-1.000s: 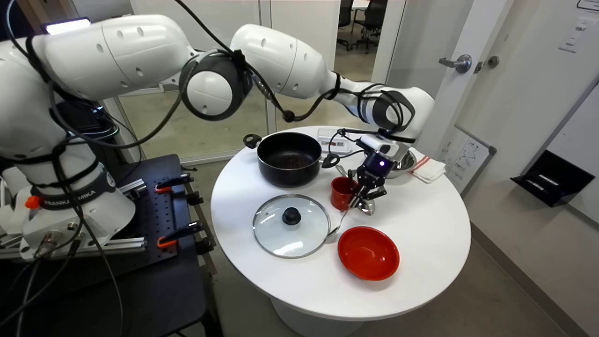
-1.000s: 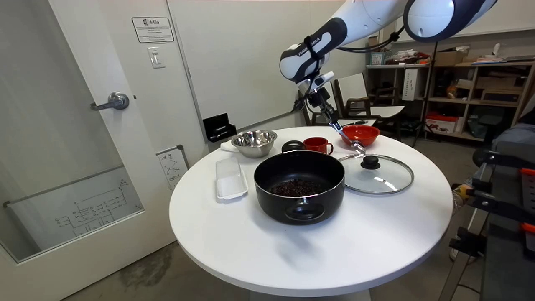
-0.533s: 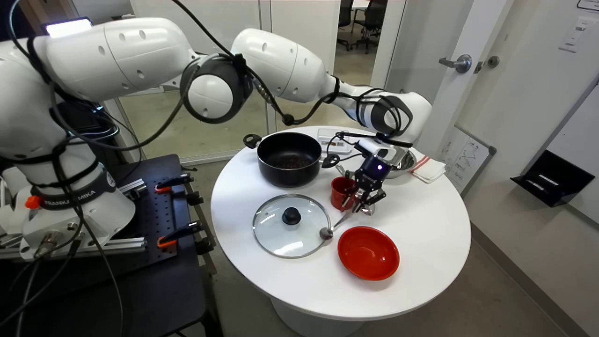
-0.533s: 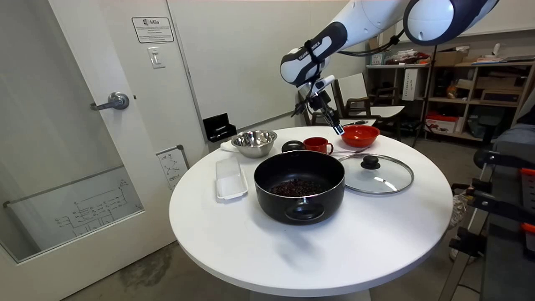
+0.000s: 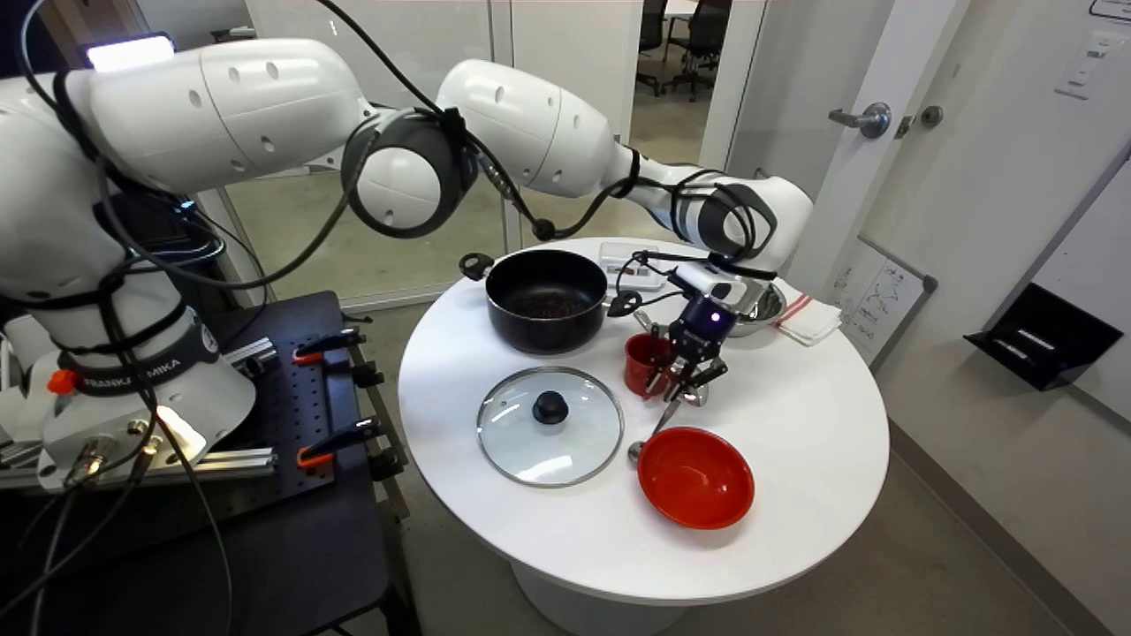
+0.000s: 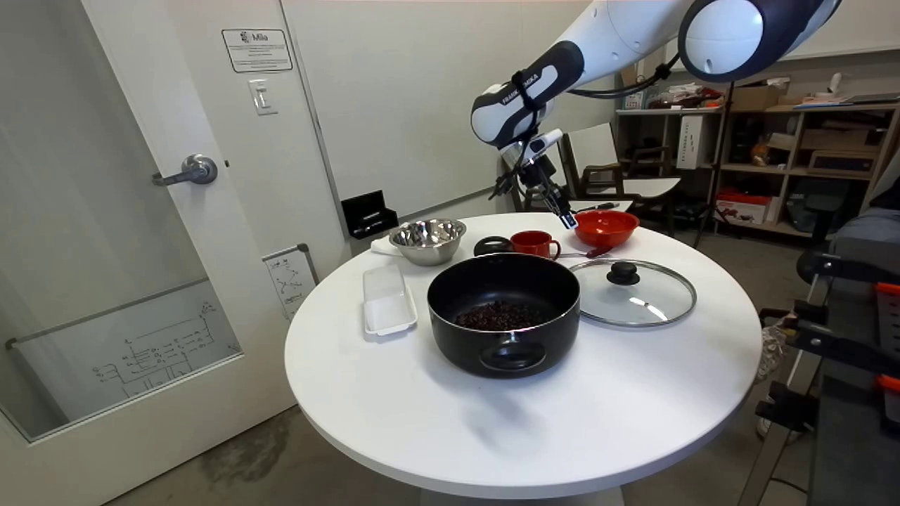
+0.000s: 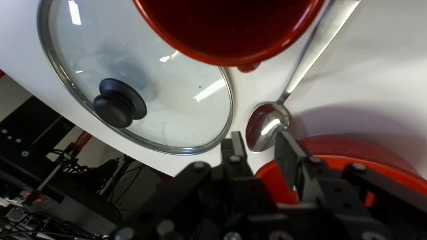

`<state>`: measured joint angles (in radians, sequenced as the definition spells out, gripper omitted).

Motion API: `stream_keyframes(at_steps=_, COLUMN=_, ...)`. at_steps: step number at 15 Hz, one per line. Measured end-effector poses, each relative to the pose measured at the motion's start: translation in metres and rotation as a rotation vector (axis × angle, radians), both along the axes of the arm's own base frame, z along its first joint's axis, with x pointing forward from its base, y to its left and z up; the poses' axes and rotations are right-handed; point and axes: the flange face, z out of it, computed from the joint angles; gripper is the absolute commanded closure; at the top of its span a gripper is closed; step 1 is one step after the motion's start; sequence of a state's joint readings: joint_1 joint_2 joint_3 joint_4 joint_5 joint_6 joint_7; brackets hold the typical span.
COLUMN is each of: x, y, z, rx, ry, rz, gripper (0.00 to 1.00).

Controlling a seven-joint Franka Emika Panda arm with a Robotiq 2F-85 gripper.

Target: Take the spoon out of the bowl

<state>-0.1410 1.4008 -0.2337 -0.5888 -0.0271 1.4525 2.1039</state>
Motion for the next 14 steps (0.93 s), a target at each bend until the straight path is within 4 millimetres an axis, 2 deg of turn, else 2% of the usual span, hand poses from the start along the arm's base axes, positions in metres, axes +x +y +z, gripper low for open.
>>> stream_keyframes(at_steps=3, x=0.017, y=0.009, z=0.029, rx=-0.007, ry=-0.074, rz=0.024, gripper=0.19)
stream_keyframes(at_steps=5, x=0.035, y=0.018, z=0.067, rx=-0.002, ry=-0.172, rz=0.044, gripper=0.04)
stream_keyframes(at_steps=6, x=0.044, y=0.023, z=0.09, rx=0.004, ry=-0.228, rz=0.051, gripper=0.01)
stream_keyframes(at_steps=10, x=0.066, y=0.038, z=0.195, rx=0.067, ry=-0.436, rz=0.03, gripper=0.0)
stream_keyframes(at_steps=11, x=0.069, y=0.043, z=0.216, rx=0.088, ry=-0.487, rz=0.021, gripper=0.0)
stream_keyframes(at_steps=12, x=0.074, y=0.049, z=0.231, rx=0.111, ry=-0.539, rz=0.014, gripper=0.0)
stream_keyframes(at_steps=14, x=0.074, y=0.052, z=0.237, rx=0.114, ry=-0.546, rz=0.015, gripper=0.0)
